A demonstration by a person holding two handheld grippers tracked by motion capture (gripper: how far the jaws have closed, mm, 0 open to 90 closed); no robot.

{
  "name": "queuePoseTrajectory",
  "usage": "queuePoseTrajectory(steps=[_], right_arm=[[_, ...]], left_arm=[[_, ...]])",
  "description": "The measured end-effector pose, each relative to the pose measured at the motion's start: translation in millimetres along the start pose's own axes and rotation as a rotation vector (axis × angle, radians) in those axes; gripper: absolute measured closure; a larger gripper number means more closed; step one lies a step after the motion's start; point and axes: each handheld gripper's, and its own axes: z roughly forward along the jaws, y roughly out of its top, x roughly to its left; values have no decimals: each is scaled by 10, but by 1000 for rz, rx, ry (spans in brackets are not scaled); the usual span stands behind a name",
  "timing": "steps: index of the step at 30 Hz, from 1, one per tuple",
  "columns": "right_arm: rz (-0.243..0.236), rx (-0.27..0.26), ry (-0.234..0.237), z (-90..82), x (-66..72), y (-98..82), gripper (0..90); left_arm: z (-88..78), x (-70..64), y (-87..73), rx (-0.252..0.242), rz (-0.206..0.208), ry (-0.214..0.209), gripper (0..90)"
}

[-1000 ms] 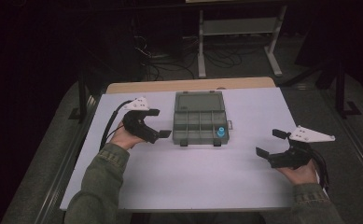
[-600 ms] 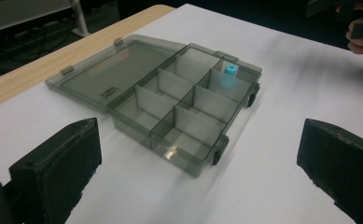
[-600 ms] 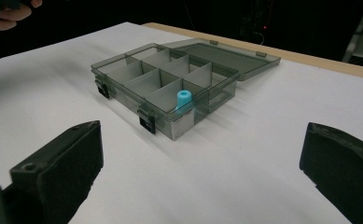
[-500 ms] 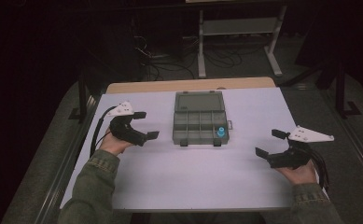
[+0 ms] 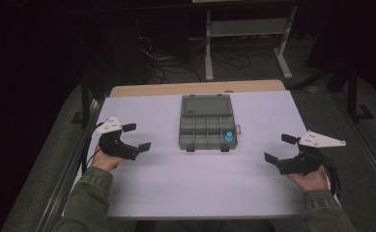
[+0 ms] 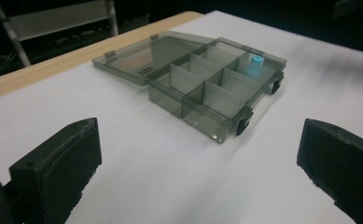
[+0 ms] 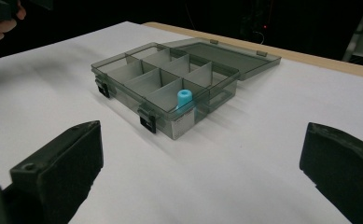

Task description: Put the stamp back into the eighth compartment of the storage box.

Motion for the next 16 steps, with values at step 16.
queuePoseTrajectory(steps=[16], right_arm=[[-4,9,0,18,6,-4,0]], left_arm=[[-409,83,-365,-138,-85,82,0]])
